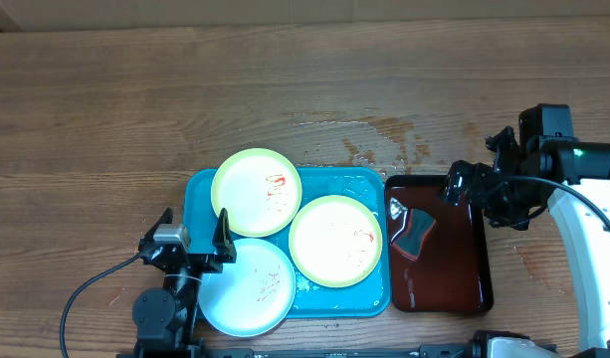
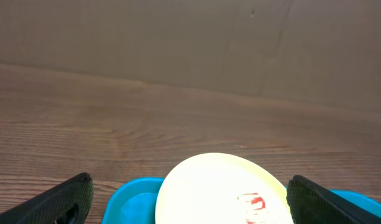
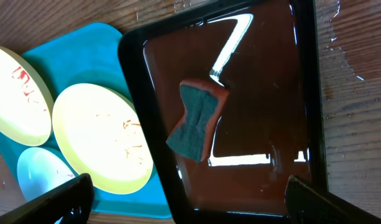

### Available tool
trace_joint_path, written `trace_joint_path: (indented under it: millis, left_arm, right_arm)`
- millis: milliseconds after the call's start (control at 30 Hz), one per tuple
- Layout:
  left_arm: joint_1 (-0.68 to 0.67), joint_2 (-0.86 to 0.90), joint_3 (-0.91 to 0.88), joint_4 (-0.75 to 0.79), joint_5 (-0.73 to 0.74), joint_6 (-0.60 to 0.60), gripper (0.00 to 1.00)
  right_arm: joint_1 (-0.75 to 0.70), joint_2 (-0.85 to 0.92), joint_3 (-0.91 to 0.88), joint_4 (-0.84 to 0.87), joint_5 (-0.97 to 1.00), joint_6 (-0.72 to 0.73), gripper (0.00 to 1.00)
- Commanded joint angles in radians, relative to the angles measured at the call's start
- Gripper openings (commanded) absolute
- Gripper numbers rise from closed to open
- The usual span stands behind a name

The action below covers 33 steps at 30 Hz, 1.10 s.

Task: Clean dirty plates on tray and stack at the side
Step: 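Raise the right gripper and move it over the brown tray toward the sponge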

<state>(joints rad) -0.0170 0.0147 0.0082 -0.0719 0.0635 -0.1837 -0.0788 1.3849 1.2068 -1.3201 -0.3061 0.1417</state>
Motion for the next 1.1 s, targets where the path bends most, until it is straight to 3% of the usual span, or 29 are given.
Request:
trace_joint_path:
  millis: [0, 867, 1067]
  left_arm:
    - [0.007, -0.01, -0.003, -0.002, 0.007, 0.008, 1.0]
    - [0.007, -0.01, -0.003, 0.036, 0.004, 0.008, 0.99]
    - [0.007, -0.01, 0.001, 0.071, 0.166, 0.004, 1.0]
  right_arm:
    - [-0.001, -0.002, 0.028, -0.006, 0.015, 0.012, 1.0]
    - [-0.001, -0.002, 0.027, -0.063, 0.017, 0.012, 1.0]
    - [-0.001, -0.002, 0.027, -0.09, 0.017, 0.011, 1.0]
